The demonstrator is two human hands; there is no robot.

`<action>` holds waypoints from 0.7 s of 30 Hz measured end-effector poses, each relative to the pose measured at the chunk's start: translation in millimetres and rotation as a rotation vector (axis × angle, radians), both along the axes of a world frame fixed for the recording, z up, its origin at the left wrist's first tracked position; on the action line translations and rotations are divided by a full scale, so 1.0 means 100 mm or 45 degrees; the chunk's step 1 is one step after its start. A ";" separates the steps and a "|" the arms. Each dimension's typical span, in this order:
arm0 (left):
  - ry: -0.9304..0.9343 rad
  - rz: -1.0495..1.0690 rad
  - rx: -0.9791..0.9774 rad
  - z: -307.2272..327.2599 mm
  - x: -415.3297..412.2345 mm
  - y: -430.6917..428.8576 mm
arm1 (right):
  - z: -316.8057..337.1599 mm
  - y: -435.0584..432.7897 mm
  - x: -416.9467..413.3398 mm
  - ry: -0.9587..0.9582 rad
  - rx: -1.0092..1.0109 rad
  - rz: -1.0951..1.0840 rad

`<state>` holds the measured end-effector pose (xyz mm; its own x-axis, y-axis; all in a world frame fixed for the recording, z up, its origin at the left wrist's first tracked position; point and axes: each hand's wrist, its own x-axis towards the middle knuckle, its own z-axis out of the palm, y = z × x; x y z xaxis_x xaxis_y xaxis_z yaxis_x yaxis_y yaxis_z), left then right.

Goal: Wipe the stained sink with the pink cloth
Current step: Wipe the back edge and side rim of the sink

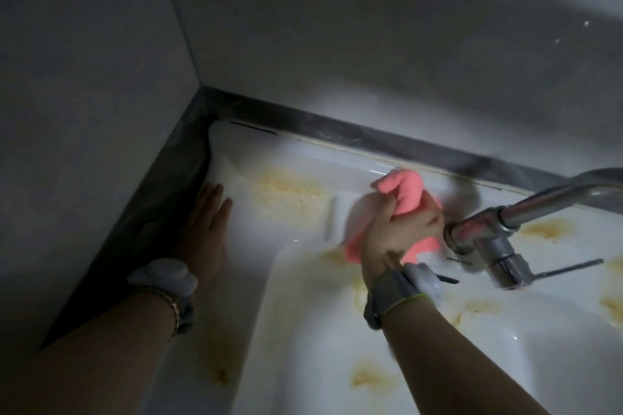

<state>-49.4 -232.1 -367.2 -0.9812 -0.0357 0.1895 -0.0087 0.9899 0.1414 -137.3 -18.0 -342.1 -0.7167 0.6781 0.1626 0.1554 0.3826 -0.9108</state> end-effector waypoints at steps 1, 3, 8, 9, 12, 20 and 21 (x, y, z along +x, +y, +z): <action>0.013 0.006 -0.005 -0.01 -0.01 -0.01 | 0.07 0.06 0.02 0.048 -0.085 -0.060; 0.023 0.006 0.008 -0.02 -0.02 -0.02 | 0.21 0.11 -0.01 0.113 -0.342 -0.180; 0.073 -0.047 0.011 0.01 -0.06 -0.03 | 0.13 -0.34 -0.26 0.070 -0.477 -0.233; 0.078 -0.039 -0.001 0.03 -0.06 -0.03 | 0.06 -0.48 -0.23 -0.023 -0.330 -0.110; 0.106 -0.008 0.012 0.04 -0.03 -0.04 | -0.14 -0.88 0.01 -0.151 0.171 0.472; 0.180 -0.019 0.077 -0.02 -0.04 -0.01 | 0.01 -0.43 -0.22 0.336 0.769 0.773; 0.176 -0.031 0.070 -0.03 -0.04 0.00 | 0.06 -0.40 -0.24 0.312 0.824 0.822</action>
